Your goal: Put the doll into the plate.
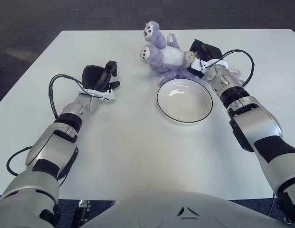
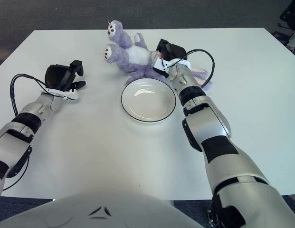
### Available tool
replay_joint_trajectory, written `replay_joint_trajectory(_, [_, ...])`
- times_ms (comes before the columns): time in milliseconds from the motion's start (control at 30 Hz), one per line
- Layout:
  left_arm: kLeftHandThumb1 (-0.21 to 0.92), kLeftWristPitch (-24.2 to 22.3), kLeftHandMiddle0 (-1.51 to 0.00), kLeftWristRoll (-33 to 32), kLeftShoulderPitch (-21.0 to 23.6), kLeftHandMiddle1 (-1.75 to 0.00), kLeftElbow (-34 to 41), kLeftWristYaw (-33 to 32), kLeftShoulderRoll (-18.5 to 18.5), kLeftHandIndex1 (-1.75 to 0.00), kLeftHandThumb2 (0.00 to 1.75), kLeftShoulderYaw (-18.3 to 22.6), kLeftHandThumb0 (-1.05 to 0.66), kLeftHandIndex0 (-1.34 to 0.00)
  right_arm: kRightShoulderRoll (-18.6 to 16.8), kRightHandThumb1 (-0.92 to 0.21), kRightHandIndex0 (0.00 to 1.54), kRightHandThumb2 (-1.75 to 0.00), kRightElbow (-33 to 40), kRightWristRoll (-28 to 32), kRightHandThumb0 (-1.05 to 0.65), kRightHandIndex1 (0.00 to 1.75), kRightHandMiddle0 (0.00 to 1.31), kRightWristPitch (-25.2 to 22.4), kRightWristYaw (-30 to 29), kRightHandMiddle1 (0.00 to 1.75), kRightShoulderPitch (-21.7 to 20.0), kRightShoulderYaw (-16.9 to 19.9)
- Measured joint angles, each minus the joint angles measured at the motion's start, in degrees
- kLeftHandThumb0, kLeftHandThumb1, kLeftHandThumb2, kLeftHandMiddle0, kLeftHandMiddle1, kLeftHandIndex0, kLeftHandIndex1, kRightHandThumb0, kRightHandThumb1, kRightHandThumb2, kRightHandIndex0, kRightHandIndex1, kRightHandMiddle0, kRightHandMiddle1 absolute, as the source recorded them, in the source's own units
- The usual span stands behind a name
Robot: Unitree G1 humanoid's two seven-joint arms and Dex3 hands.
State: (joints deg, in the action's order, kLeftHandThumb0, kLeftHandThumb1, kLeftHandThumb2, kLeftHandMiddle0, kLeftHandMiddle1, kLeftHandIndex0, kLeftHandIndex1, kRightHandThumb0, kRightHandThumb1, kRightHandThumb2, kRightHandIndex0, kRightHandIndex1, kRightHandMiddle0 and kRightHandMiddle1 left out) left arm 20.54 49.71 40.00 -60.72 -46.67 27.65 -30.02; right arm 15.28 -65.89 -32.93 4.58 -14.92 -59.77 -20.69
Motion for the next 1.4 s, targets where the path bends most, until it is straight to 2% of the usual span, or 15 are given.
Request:
replay_joint_trajectory(133, [0.42,0.4,-1.23,-0.1,0.3,-1.75,-0.7,-0.6,-0.1,-1.75,1.18,-0.4,-0.45,-0.53,0.1,0.01,0.95,-1.60,0.6,1.6,0.00,1.47,0.65,-1.7,1.1,1.75,0.0,1.8])
replay_joint_trajectory(500, [0.44,0.1,-1.22,-0.1,0.8,-1.75,-1.2,-1.7,-0.3,-1.75,1.17,-1.9,-0.44,-0.52,1.1,0.03,0.98,-1.60,0.9,3.5,0.00,1.41,0.67,-1.8,2.4,1.75,-0.8,4.2])
replay_joint_trajectory(667, [0.45,-0.2,-1.22,0.0,1.0,-1.75,-1.3,-1.8,-0.3,-1.75,1.15,-2.7,-0.44,-0.51,1.9,0.04,0.98,-1.62,1.0,3.9,0.00,1.43,0.68,-2.3,2.4,1.75,-2.1,4.9])
replay_joint_trajectory(867, [0.45,-0.5,-1.22,0.0,1.5,-1.75,-1.6,-2.1,-0.4,-1.75,1.14,-3.8,-0.44,-0.50,2.6,0.04,0.99,-1.61,2.4,5.4,0.00,1.40,0.67,-5.1,3.9,1.75,-4.1,6.7])
replay_joint_trajectory(1133, [0.46,-0.6,-1.23,0.0,2.0,-1.75,-2.4,-2.5,-0.6,-1.75,1.14,-4.7,-0.44,-0.50,3.8,0.03,0.99,-1.59,8.3,6.1,0.00,1.40,0.66,-8.3,7.2,1.75,-4.4,7.8])
replay_joint_trajectory(1400, [0.46,-0.9,-1.23,0.0,2.3,-1.75,-2.7,-2.7,-0.7,-1.74,1.14,-5.2,-0.44,-0.51,4.7,0.00,0.97,-1.57,20.1,7.6,0.00,1.40,0.65,-16.2,13.3,1.75,-3.0,9.7])
